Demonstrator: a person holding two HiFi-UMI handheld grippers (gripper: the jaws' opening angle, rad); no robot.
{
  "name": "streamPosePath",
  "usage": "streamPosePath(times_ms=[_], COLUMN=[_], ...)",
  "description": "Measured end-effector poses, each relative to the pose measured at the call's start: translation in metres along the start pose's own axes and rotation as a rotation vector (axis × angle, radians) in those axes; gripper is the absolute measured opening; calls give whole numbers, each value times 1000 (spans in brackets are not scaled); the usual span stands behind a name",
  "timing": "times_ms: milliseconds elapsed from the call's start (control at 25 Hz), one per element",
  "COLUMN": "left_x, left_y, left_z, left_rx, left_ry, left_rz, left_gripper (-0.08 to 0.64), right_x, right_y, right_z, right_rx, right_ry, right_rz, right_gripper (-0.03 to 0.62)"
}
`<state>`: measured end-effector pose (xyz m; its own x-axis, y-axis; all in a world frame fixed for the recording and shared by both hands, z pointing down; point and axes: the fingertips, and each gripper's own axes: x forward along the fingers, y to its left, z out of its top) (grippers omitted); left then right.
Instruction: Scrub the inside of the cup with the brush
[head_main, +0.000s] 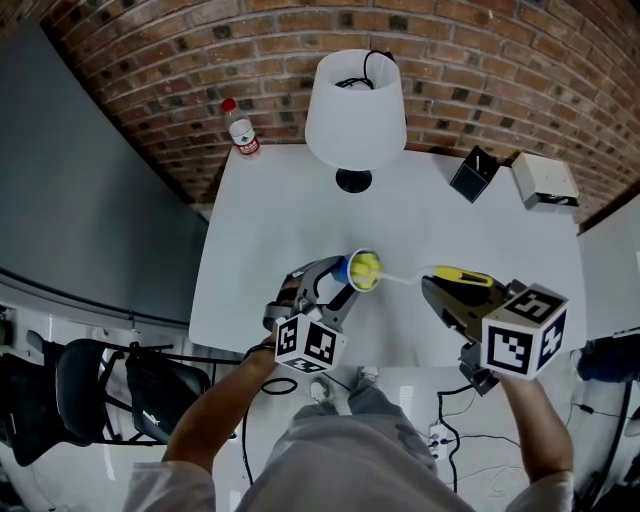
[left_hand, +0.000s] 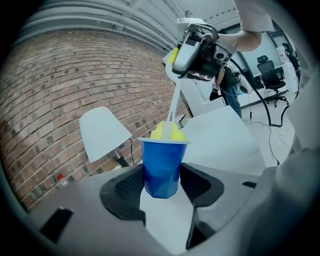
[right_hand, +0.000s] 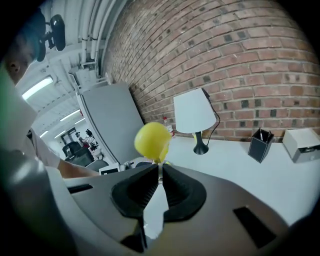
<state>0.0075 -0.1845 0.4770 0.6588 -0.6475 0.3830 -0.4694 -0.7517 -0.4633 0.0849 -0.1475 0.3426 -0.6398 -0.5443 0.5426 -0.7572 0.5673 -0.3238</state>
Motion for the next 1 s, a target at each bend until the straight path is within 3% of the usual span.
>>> streamPosePath(times_ms=[440, 800, 1000], left_x=[9, 30, 43], left_y=[-17, -28, -34], left_z=[-9, -37, -54], left_rx=[-72, -229, -295], left_ry=[12, 62, 100], left_rz=[-36, -78, -101], left_gripper=[235, 235, 234], right_x=[-15, -34, -39], right_y=[-2, -20, -29], right_z=[8, 9, 4], right_rx=[-32, 2, 66], right_ry=[-18, -38, -104], right_rz=[-12, -110, -135], right_gripper=[25, 23, 23])
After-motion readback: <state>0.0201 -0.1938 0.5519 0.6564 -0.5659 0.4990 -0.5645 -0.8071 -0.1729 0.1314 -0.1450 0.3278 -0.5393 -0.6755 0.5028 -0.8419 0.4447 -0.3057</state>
